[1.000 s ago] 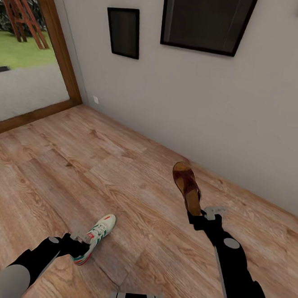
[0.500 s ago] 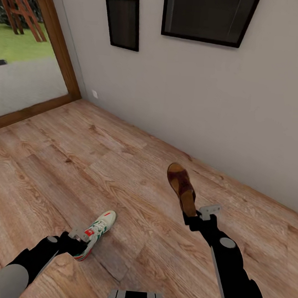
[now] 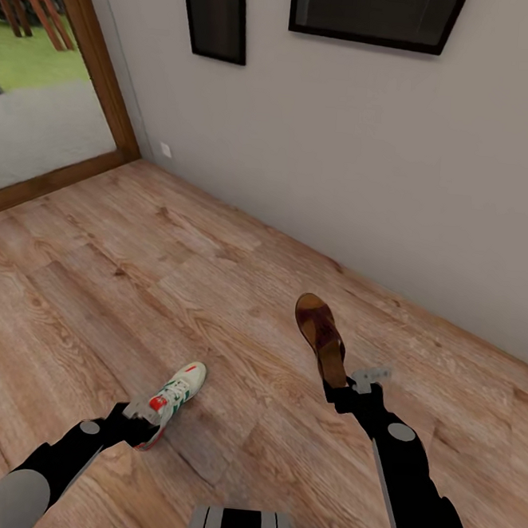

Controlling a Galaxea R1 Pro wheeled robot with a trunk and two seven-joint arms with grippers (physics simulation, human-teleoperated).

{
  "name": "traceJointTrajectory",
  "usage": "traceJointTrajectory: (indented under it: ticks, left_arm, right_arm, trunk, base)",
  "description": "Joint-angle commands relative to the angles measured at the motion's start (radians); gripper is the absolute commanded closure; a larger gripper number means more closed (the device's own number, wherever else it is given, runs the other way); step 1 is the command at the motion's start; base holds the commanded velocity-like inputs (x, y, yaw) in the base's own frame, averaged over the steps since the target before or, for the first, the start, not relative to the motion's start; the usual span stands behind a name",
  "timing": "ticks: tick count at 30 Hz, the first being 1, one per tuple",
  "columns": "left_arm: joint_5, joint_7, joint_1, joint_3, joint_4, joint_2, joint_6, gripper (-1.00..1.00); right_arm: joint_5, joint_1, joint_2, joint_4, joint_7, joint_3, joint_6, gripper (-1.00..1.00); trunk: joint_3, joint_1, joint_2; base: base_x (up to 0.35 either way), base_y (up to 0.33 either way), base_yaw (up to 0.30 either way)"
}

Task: Pick up the two gym shoes and the two sandals from the corridor floor and place them onto the hallstand (shoe rack) in the corridor, making sure they are on the rack and not on the floor. Arrange them so the two gym shoes are next to each other and the two sandals are next to each other.

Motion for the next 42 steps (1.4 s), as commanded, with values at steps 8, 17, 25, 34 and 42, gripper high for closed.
traceJointTrajectory:
  ticks: [8,17,25,34,42]
  left_arm:
    - [-0.008,-0.001,0.001,0.000,-0.001,0.004,-0.004,-1.00]
    - [-0.008,0.012,0.001,0.001,-0.002,0.005,-0.004,-1.00]
    - [-0.008,0.062,0.001,-0.001,-0.001,0.007,-0.005,-1.00]
    - [-0.008,0.071,0.002,-0.001,-0.001,0.007,-0.005,-1.00]
    - [-0.008,0.071,0.003,-0.004,-0.010,0.004,-0.004,-1.00]
  right_arm:
    - [0.006,0.000,0.002,-0.002,0.007,-0.002,0.005,1.00]
    - [0.006,0.000,0.004,0.000,0.007,-0.002,0.005,1.00]
    - [0.006,0.000,0.005,0.000,0.007,-0.002,0.005,1.00]
    - [0.006,0.000,0.005,-0.001,0.007,-0.002,0.005,1.00]
    - [0.006,0.000,0.005,-0.002,0.007,-0.003,0.005,1.00]
  trunk:
    - [-0.043,0.003,-0.002]
    - [-0.057,0.004,-0.002]
    - [-0.059,0.004,-0.002]
    - [-0.076,0.005,-0.003]
    - [-0.083,0.006,-0.003]
  base:
    - [0.000,0.000,0.051]
    - [0.000,0.000,0.039]
    - [0.000,0.000,0.005]
    - [0.000,0.000,0.000]
    - [0.000,0.000,0.000]
